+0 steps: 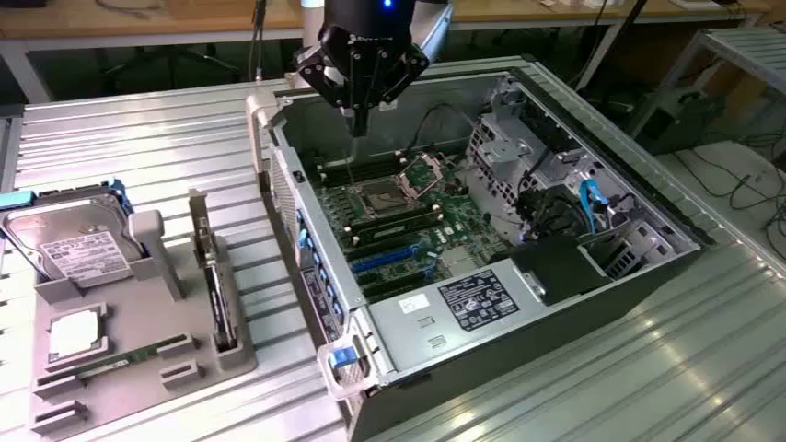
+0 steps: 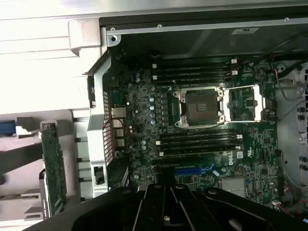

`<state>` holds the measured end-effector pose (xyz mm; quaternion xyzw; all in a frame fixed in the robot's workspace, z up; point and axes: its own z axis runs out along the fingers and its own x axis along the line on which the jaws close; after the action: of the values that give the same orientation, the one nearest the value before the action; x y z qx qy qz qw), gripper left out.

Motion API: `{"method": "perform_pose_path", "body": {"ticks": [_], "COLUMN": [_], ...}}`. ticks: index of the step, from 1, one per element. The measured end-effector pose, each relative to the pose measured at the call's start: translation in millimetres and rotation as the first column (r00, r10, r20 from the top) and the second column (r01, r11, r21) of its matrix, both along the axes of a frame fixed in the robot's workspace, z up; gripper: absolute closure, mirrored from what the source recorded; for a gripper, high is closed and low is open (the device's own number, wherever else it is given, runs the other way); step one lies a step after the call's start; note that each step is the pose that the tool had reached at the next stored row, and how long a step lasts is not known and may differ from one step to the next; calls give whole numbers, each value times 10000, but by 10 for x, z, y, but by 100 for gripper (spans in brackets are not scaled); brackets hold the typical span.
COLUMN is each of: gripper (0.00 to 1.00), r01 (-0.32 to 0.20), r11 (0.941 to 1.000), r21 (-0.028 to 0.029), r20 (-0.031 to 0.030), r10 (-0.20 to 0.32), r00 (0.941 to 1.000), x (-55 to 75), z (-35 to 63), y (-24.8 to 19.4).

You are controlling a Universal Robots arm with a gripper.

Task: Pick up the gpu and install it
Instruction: 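Reach for the gpu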

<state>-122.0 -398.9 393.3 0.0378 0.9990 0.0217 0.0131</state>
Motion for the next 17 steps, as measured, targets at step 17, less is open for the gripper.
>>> {"method": "perform_pose_path", "body": {"ticks": [17], "gripper": [89], "r01": [1], "r11": [10000], "r21": [0], "r20": [0], "r10": [-1], "r00": [10000], "x": [-95], "z": [0], "y": [0]}}
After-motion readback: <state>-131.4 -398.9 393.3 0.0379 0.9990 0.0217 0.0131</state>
